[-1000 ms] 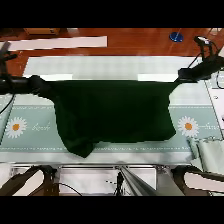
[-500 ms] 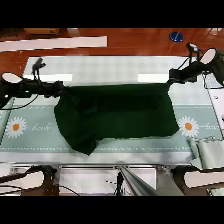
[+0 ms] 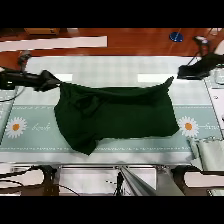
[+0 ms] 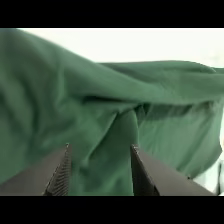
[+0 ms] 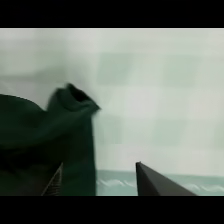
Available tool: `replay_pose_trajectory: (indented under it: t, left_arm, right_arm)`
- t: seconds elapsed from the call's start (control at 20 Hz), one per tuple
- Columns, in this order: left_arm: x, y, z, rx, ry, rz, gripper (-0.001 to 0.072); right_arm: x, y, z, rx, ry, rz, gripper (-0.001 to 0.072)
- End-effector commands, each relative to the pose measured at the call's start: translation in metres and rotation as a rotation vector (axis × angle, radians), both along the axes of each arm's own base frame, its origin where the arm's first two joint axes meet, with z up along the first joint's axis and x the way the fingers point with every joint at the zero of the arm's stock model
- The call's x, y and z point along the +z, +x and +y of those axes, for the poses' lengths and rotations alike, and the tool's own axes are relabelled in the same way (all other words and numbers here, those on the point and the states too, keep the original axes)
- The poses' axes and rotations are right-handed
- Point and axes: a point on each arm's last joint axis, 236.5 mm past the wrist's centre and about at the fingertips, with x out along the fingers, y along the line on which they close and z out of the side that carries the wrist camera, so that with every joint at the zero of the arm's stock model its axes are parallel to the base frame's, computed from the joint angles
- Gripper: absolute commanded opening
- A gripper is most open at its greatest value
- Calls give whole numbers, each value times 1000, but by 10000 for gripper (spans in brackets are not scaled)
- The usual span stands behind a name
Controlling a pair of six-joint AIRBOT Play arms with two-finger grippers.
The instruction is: Fold the shirts.
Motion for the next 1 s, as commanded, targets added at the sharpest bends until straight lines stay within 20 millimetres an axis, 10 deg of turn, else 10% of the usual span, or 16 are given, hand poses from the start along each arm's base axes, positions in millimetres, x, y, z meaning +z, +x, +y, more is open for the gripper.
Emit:
replay_pose_trajectory:
  t: [0.0,0.15,0.45,0.95]
  left_arm:
    - [13,-52,44,-7,61,95,426]
    - [-2,-95,51,74,42,105,429]
    - [-81,-187,-1,29,-95,321,601]
    - [-122,-216,-31,-60,-107,492,600]
  right_arm:
    - [38,-38,-47,-75,-90,8,535]
    - [17,-76,-71,-161,-62,70,536]
    - [-75,-154,-32,-169,183,281,564]
    - [-82,-163,-20,-163,215,261,558]
